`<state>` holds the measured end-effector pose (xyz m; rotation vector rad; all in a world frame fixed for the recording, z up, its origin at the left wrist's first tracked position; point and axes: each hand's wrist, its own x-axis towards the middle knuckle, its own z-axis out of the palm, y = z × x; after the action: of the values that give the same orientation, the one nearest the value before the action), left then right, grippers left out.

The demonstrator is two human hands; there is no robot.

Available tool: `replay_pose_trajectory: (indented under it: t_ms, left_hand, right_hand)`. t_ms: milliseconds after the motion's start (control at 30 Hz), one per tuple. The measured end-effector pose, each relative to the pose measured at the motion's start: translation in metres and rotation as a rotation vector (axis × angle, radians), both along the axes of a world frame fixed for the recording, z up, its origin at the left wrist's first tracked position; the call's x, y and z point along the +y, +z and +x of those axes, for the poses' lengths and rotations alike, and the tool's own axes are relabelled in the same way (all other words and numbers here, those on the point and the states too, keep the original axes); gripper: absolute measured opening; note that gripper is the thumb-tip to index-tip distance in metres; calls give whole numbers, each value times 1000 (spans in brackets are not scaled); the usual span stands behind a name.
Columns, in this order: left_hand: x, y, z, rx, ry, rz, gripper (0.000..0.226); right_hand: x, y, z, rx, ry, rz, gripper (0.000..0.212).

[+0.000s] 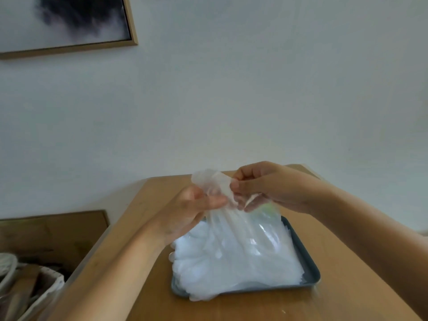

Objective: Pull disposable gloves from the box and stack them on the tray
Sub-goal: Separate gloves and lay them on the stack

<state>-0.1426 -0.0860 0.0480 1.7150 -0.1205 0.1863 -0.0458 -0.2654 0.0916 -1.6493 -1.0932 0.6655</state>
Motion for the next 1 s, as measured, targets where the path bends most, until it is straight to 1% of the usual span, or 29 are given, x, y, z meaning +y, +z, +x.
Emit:
replay_pose_trajectory:
  t_ms: [33, 100, 133, 200, 267, 333, 367, 433, 500, 633, 733, 800, 833, 867, 900, 933, 967, 1000]
  left_hand:
    - [2, -2, -5, 22, -18, 2, 32]
    - [8, -7, -13, 87, -2, 35, 47]
    - [13, -7, -16, 119, 17, 56, 51]
    - [22, -5, -25, 172, 52, 81, 49]
    - [32, -1, -30, 249, 89, 87, 45]
    - [42, 0, -31, 319, 151, 132, 23]
    - [46, 0, -30, 352, 155, 172, 18]
    - [50, -3, -25, 425, 137, 252, 20]
    - [51, -8, -18, 496, 121, 284, 17]
    - [45, -18, 1, 613, 52, 361, 15]
    - [46, -22, 11, 708, 127, 504, 15]
    - [46, -24, 14, 750, 248, 667, 22]
    - [45, -25, 16, 728, 341, 788, 22]
    - [43, -27, 17, 639, 457, 914, 18]
    - [38, -29, 17, 490, 569, 1007, 9]
    - [28, -31, 16, 303, 646, 1040, 10]
    - [16, -34, 16, 113, 668, 1013, 14]
    - [4, -38, 16, -57, 640, 953, 13]
  right_hand:
    - [3, 2, -5, -16, 13, 0, 11]
    - [9, 5, -9, -79, 7, 6, 11]
    - [11, 7, -9, -117, -20, 7, 11]
    - [14, 6, -7, -180, -87, -7, 15]
    - [14, 2, -2, -201, -130, -32, 17]
    - [14, -10, 3, -202, -163, -62, 14]
    - [13, -16, 6, -219, -179, -77, 13]
    - [12, -33, 15, -271, -199, -106, 14]
    - [8, -50, 24, -306, -206, -124, 15]
    - [-5, -82, 45, -331, -201, -202, 18]
    - [-12, -105, 60, -357, -192, -296, 21]
    - [-13, -117, 66, -396, -185, -335, 25]
    - [-14, -121, 69, -408, -189, -334, 25]
    - [-13, -124, 71, -416, -192, -326, 25]
    - [-12, -126, 71, -423, -191, -318, 25]
    - [-11, -128, 73, -426, -188, -311, 24]
    - [-10, -129, 74, -429, -187, -306, 24]
    - [-8, -130, 74, -431, -189, -301, 24]
